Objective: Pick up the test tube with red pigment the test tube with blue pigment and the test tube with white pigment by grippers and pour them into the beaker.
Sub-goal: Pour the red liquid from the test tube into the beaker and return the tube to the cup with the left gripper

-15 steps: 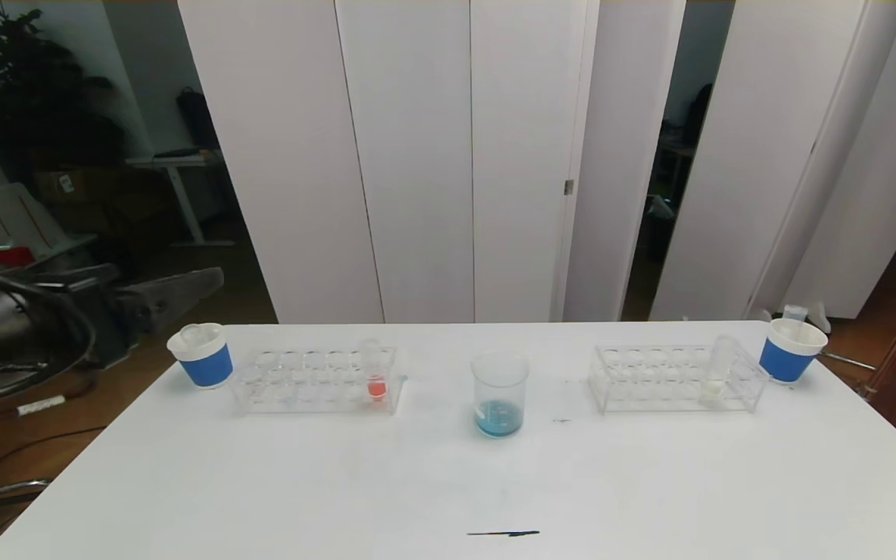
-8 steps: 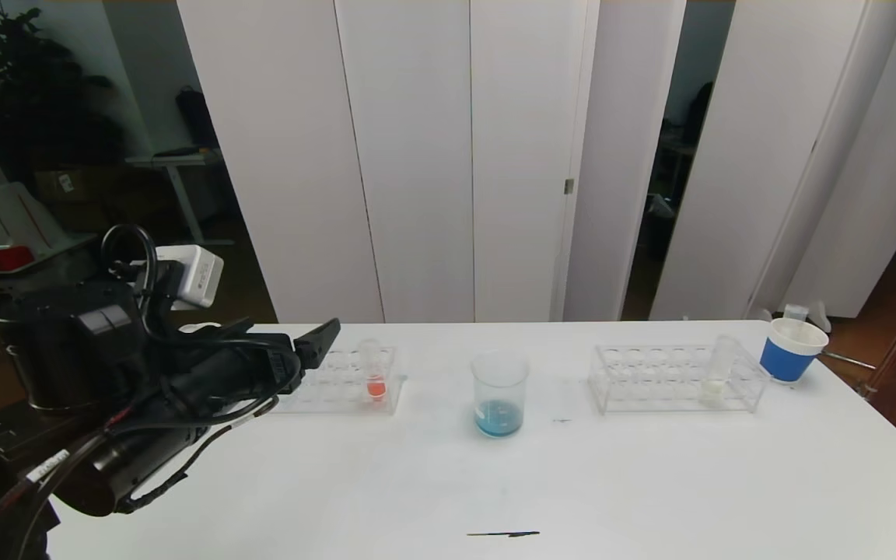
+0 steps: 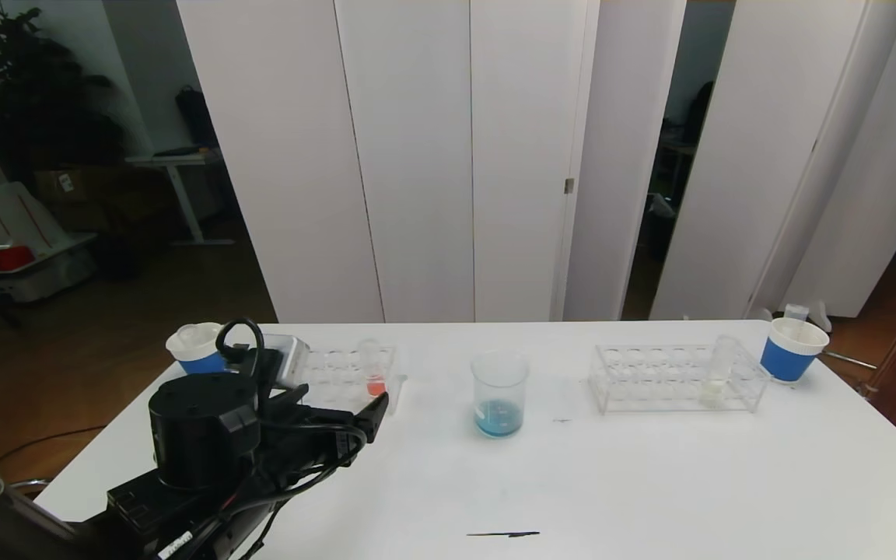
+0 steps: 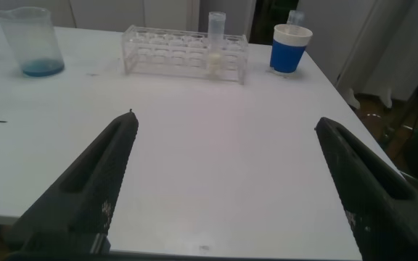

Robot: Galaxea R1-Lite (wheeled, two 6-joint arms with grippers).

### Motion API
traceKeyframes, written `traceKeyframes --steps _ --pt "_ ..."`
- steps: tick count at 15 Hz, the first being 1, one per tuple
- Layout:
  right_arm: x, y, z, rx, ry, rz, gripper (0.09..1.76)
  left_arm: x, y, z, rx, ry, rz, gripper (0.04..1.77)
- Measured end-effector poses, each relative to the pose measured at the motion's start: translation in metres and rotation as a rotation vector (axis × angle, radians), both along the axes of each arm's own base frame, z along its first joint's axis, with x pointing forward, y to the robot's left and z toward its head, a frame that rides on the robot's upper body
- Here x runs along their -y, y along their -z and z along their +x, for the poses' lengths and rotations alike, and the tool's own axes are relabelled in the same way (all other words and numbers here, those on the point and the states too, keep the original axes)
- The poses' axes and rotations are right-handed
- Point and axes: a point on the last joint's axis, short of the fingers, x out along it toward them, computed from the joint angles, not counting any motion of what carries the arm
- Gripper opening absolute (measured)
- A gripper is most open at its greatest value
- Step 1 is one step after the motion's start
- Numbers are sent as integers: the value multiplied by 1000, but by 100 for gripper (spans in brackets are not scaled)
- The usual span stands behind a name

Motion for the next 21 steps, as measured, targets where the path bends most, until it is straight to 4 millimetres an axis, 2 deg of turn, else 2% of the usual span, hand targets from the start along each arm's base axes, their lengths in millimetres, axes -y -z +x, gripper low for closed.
traceKeyframes --steps 4,13,20,21 --pt "0 0 0 0 0 0 175 12 14 17 12 -60 -13 174" --pt "0 0 0 0 0 0 175 28 39 77 77 -223 -10 174" --pt "0 0 0 0 0 1 175 29 52 101 108 -295 -17 174" --pt "0 0 0 0 0 0 175 28 53 104 111 -305 -17 169"
